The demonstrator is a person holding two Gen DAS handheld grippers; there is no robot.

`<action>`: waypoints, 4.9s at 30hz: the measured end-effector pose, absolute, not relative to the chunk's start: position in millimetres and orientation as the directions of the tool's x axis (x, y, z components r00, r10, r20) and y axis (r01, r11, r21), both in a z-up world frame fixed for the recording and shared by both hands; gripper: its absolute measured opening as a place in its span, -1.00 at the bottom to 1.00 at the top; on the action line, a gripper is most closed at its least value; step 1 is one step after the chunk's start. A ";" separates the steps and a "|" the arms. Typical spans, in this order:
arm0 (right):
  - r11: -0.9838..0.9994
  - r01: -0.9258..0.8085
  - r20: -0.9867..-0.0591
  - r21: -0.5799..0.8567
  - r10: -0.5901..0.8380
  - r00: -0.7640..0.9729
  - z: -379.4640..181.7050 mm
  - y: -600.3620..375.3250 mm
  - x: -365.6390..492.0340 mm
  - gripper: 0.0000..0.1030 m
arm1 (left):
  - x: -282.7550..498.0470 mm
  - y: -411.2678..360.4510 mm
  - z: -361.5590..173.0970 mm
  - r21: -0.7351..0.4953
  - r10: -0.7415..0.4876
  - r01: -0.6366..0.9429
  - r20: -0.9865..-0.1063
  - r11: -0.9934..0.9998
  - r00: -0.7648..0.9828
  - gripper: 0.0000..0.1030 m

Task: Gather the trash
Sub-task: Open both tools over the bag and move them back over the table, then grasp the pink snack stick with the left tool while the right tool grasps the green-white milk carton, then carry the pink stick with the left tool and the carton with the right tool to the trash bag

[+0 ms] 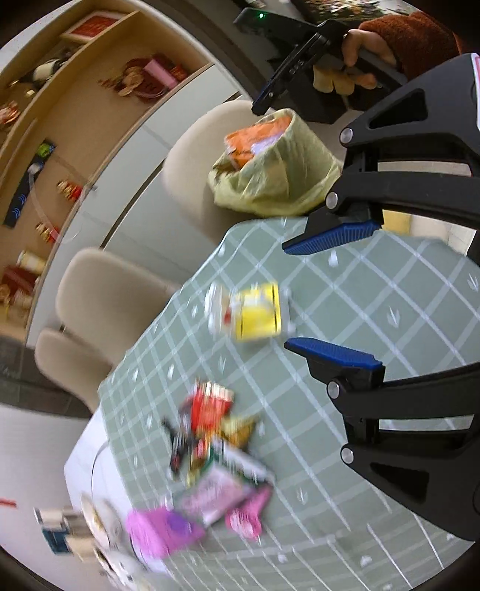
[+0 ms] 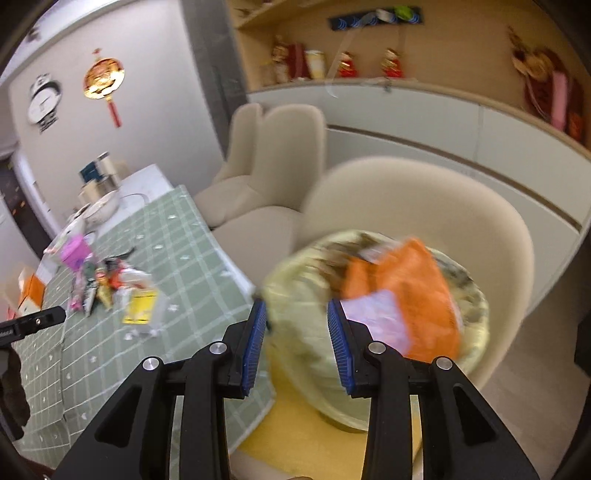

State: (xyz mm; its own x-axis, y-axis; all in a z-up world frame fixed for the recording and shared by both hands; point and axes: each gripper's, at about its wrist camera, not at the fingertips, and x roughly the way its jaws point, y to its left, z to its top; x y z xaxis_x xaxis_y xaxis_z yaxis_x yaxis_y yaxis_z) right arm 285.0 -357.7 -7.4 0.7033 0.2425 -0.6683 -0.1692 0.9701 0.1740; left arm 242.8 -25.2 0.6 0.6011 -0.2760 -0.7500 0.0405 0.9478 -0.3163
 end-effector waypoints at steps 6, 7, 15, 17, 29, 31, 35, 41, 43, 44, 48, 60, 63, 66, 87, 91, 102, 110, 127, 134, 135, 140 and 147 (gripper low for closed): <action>0.952 -0.253 -0.638 0.171 0.303 0.708 8.0 -283.5 276.8 -0.35 | 207.4 51.8 11.2 -0.282 -0.179 -0.049 -0.724 0.958 0.666 -0.05; 0.949 -0.264 -0.635 0.173 0.312 0.706 9.7 -270.7 275.4 -0.35 | 201.0 68.0 11.3 -0.280 -0.161 -0.072 -0.723 0.957 0.672 -0.04; 0.935 -0.336 -0.639 0.116 0.329 0.695 18.6 -185.5 268.5 -0.35 | 163.7 162.3 -2.3 -0.289 -0.062 -0.222 -0.726 0.931 0.684 -0.04; 0.932 -0.346 -0.640 0.105 0.330 0.694 18.9 -170.5 268.2 -0.35 | 157.6 181.1 -8.8 -0.291 -0.047 -0.248 -0.731 0.924 0.681 -0.04; 0.904 -0.401 -0.667 0.146 0.389 0.635 -5.0 -117.1 288.0 0.04 | 182.1 222.1 -47.7 -0.350 -0.099 -0.276 -0.760 0.895 0.642 -0.03; 0.898 -0.416 -0.705 0.143 0.387 0.594 -15.2 -110.2 294.0 0.04 | 198.6 217.1 -50.1 -0.396 -0.148 -0.261 -0.752 0.880 0.642 -0.03; 0.904 -0.415 -0.720 0.099 0.353 0.597 -28.6 -108.9 300.7 0.04 | 242.4 195.2 -49.9 -0.446 -0.212 -0.226 -0.737 0.866 0.641 -0.03; 0.922 -0.364 -0.727 0.129 0.338 0.598 -40.2 -126.8 320.3 0.02 | 311.5 172.3 -70.1 -0.436 -0.190 -0.283 -0.769 0.854 0.610 -0.03; 0.922 -0.368 -0.722 0.119 0.335 0.605 -39.8 -128.8 322.2 0.02 | 326.4 171.7 -82.9 -0.436 -0.196 -0.312 -0.793 0.844 0.577 -0.03; 0.922 -0.370 -0.719 0.111 0.332 0.610 -39.2 -128.4 323.0 0.02 | 331.3 172.2 -87.6 -0.455 -0.222 -0.313 -0.795 0.834 0.565 -0.07; 0.913 -0.401 -0.717 0.075 0.329 0.615 -37.1 -115.9 330.7 0.02 | 323.4 172.4 -80.1 -0.442 -0.222 -0.277 -0.789 0.853 0.573 -0.61; 0.752 -0.651 -0.736 0.104 0.499 0.458 -50.3 -2.3 361.8 0.02 | 225.9 193.1 -69.1 -0.389 -0.249 -0.174 -0.813 0.904 0.527 -0.74; 0.693 -0.714 -0.746 0.098 0.526 0.408 -54.7 37.6 372.0 0.02 | 211.8 198.6 -78.5 -0.359 -0.225 -0.191 -0.838 0.914 0.498 -0.74; 0.651 -0.758 -0.756 0.053 0.522 0.395 -60.6 72.6 381.9 0.02 | 199.2 202.8 -86.6 -0.363 -0.229 -0.200 -0.843 0.910 0.488 -0.74; 0.710 -0.683 -0.783 0.171 0.519 0.344 -56.5 21.0 344.3 -0.65 | 197.3 210.8 -96.0 -0.419 -0.261 -0.233 -0.825 0.878 0.501 -0.52; 0.759 -0.622 -0.802 0.191 0.486 0.347 -67.2 -14.6 320.6 -0.65 | 201.3 204.9 -95.4 -0.403 -0.250 -0.227 -0.830 0.887 0.499 -0.43; 0.819 -0.526 -0.815 0.229 0.456 0.356 -88.3 -51.5 302.6 -0.65 | 216.5 190.8 -94.0 -0.370 -0.247 -0.178 -0.841 0.912 0.482 -0.43; 0.811 -0.547 -0.809 0.207 0.456 0.371 -82.7 -49.7 295.3 -0.71 | 221.4 190.8 -99.3 -0.357 -0.229 -0.197 -0.849 0.913 0.476 -0.66; 0.848 -0.493 -0.665 0.195 0.484 0.568 -7.3 -106.5 243.4 -0.71 | 195.3 136.8 6.7 -0.256 -0.178 -0.019 -0.721 0.967 0.670 -0.72; 0.876 -0.458 -0.575 0.151 0.455 0.680 34.5 -152.6 219.4 -0.71 | 191.8 86.7 56.9 -0.211 -0.215 0.101 -0.637 0.972 0.740 -0.72; 0.881 -0.451 -0.558 0.144 0.449 0.698 42.2 -161.7 216.9 -0.72 | 193.7 82.3 62.6 -0.213 -0.224 0.113 -0.624 0.970 0.749 -0.72; 0.903 -0.412 -0.503 0.122 0.414 0.758 68.1 -203.3 211.0 -0.71 | 209.1 44.2 85.4 -0.250 -0.290 0.176 -0.561 0.952 0.775 -0.72; 0.936 -0.335 -0.470 0.107 0.344 0.813 83.6 -270.7 216.6 -0.71 | 232.8 -18.3 86.2 -0.260 -0.364 0.260 -0.561 0.930 0.743 -0.72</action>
State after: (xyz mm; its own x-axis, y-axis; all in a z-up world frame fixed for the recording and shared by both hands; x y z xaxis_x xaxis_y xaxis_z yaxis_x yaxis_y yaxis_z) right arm 216.6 -270.7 83.6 0.8126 0.3443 -0.4703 -0.3349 0.9362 0.1067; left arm 232.8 -18.3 86.2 0.7434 -0.3642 -0.5610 0.2595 0.9301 -0.2599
